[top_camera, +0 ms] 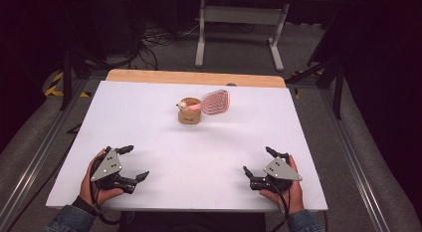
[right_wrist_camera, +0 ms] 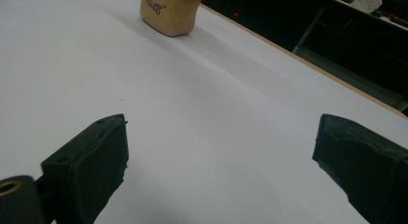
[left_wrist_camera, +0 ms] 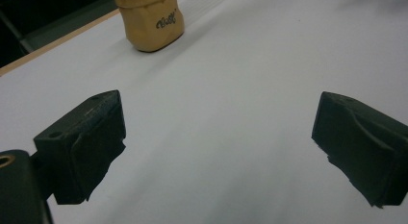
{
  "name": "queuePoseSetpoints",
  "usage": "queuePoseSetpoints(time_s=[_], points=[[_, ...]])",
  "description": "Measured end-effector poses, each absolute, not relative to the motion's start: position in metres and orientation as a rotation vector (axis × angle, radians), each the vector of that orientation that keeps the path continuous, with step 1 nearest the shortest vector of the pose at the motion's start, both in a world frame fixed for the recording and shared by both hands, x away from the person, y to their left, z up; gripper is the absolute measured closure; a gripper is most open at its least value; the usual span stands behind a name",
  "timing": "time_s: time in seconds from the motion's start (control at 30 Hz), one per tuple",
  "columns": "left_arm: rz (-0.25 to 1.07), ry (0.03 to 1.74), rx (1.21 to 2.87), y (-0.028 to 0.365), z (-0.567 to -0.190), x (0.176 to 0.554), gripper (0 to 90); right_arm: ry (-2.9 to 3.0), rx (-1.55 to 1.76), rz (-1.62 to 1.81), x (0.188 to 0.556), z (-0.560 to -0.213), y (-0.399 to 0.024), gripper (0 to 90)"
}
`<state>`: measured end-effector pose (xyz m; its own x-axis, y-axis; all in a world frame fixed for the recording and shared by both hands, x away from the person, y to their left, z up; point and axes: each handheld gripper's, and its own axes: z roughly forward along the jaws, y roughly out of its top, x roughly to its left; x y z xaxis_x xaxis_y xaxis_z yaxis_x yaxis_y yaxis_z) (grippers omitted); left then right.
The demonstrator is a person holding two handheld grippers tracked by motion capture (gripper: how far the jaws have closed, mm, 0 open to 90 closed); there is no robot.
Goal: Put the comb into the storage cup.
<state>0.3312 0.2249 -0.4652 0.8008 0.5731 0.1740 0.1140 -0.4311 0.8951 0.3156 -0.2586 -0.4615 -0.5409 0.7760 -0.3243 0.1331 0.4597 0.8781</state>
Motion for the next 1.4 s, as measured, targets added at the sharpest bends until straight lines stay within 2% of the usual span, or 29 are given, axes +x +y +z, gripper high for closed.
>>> queuePoseSetpoints(time_s=[1.4], points=[[0.55, 0.503, 1.99, 0.222, -0.4675, 0.3338, 5.4, 1.958, 0.731, 1.088, 0.3108, -0.4598, -0.2535, 6.3]])
